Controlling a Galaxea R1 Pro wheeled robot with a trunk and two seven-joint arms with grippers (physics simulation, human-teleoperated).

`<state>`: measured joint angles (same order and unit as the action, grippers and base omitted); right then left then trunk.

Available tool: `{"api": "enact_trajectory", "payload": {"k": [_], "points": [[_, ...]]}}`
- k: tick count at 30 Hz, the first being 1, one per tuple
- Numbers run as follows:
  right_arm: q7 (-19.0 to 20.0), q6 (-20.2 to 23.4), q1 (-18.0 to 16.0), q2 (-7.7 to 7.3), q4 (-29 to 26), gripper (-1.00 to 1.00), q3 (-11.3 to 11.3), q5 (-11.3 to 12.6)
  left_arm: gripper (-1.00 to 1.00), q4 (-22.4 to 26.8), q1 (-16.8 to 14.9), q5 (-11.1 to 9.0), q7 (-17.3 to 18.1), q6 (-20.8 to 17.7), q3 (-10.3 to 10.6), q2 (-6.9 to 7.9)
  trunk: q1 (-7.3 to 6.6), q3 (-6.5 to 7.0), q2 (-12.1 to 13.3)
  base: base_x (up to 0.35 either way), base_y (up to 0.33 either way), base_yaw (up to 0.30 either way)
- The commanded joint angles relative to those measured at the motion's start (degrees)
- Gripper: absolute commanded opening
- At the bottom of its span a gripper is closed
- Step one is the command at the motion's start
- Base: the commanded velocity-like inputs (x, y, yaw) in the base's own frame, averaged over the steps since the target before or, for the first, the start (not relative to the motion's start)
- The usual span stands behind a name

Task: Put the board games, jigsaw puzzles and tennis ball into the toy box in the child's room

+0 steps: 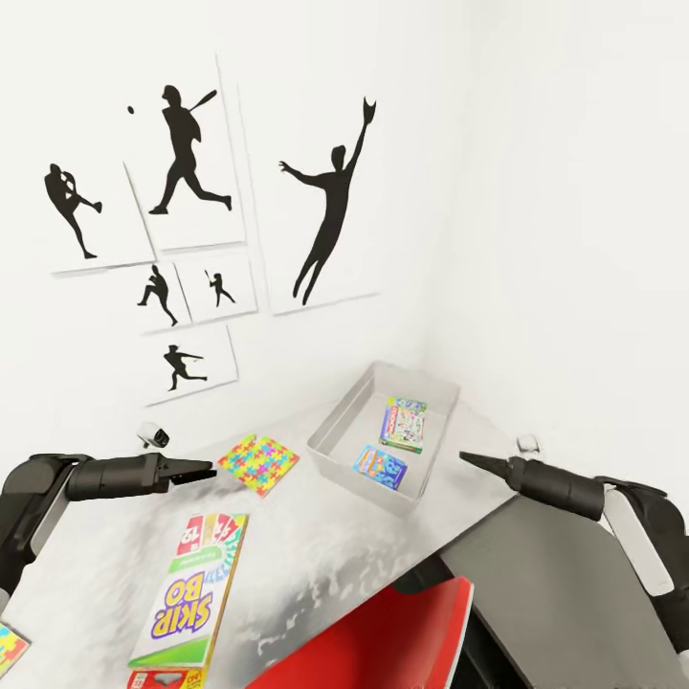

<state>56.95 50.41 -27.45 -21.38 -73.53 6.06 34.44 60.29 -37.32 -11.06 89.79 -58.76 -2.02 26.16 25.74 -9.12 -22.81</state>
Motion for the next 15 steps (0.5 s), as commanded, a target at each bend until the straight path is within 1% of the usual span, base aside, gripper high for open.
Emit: {"api": "enact_trajectory", "payload": {"k": [1,2,3,4,6,7,8,10,11,12,15], "points": [[1.08,-0.73,1.08,0.04,-0.65,1.0,0.09,0.06,1.0,0.01,-0.03,0.0,0.21,-0.61,0.02,0.06,0.04,-0.02,-0.11,-0.005,0.004,-0.128],[2.99,-2.27,3.17,0.1,-1.88,1.0,0.19,0.04,1.0,0.01,-0.03,0.0,0.21,-0.61,0.01,0.11,0.04,0.07,-0.11,-0.003,0.002,-0.113],[3.88,-2.91,4.17,0.12,-2.51,1.0,0.22,0.04,1.0,0.01,-0.03,-0.02,0.21,-0.62,0.01,0.15,0.04,0.16,-0.11,-0.003,0.002,-0.107],[5.42,-4.12,6.08,0.26,-3.78,1.0,0.3,0.03,1.0,0.01,-0.03,-0.05,0.21,-0.62,-0.02,0.2,0.04,0.24,-0.11,-0.002,0.001,-0.082],[6.51,-5.39,7.8,0.51,-4.79,1.0,0.38,0.02,1.0,0.01,-0.03,-0.07,0.21,-0.62,-0.05,0.23,0.04,0.38,-0.11,-0.001,0.001,-0.059],[7.21,-6.72,9.24,0.89,-5.45,1.0,0.49,0.04,1.0,0.01,-0.03,-0.08,0.21,-0.61,-0.03,0.25,0.04,0.42,-0.11,-0.001,0.001,-0.034],[7.44,-7.37,9.84,1.12,-5.69,1.0,0.56,0.05,1.0,0.01,-0.03,-0.09,0.21,-0.62,-0.02,0.26,0.04,0.46,-0.11,-0.001,0.0,-0.027],[7.82,-9.13,11.27,2.03,-6.13,1.0,0.84,0.04,1.0,0.01,-0.03,-0.09,0.21,-0.61,-0.02,0.28,0.04,0.49,-0.11,0.0,0.0,-0.016],[7.85,-9.98,11.91,2.76,-6.23,1.0,0.93,-0.08,1.0,0.01,-0.03,-0.1,0.21,-0.63,-0.01,0.28,0.04,0.51,-0.11,0.0,0.0,-0.009],[7.88,-10.31,12.13,3.14,-6.24,1.0,0.97,-0.17,1.0,0.01,-0.03,-0.1,0.21,-0.63,-0.01,0.28,0.04,0.51,-0.11,0.0,0.0,-0.007],[7.97,-11.33,12.8,5.12,-6.22,1.0,1.15,-0.56,1.0,0.01,-0.03,-0.1,0.21,-0.61,-0.03,0.29,0.04,0.53,-0.11,0.0,0.0,-0.003]]}}
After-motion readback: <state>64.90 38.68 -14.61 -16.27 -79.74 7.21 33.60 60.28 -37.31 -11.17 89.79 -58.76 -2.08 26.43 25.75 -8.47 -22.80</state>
